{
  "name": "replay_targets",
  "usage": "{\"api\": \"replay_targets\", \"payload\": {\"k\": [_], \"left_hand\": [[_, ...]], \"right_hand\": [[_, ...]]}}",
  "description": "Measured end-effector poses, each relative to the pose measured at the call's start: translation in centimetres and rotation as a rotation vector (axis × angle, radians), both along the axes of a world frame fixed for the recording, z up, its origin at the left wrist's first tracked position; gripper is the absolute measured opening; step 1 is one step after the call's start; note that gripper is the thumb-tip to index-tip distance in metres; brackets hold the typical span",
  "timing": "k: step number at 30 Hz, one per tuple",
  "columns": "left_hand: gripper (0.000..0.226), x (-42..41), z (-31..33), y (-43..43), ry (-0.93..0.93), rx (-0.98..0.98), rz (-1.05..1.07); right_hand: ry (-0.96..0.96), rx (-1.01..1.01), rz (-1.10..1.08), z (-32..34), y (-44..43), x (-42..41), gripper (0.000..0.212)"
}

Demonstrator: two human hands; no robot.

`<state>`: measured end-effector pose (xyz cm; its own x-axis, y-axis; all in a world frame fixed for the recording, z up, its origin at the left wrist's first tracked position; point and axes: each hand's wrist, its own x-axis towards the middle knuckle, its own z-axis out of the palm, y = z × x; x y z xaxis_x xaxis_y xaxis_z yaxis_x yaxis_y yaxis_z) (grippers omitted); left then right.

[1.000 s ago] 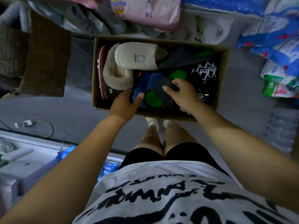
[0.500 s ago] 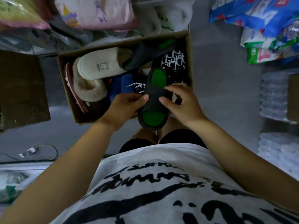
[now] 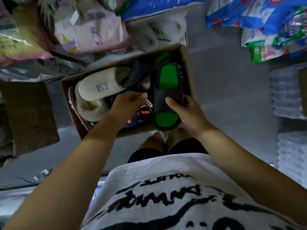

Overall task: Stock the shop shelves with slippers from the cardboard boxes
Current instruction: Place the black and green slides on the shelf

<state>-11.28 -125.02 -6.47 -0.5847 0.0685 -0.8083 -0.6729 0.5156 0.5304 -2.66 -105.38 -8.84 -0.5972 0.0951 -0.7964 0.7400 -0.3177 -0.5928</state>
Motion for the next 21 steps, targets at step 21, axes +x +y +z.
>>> {"api": "replay_targets", "payload": {"k": [21], "left_hand": [[0.045, -0.5, -7.0, 2.8, -0.002, -0.146, 0.487]], "right_hand": [[-0.075, 0.173, 0.04, -5.0, 3.7, -1.8, 0.076]]}}
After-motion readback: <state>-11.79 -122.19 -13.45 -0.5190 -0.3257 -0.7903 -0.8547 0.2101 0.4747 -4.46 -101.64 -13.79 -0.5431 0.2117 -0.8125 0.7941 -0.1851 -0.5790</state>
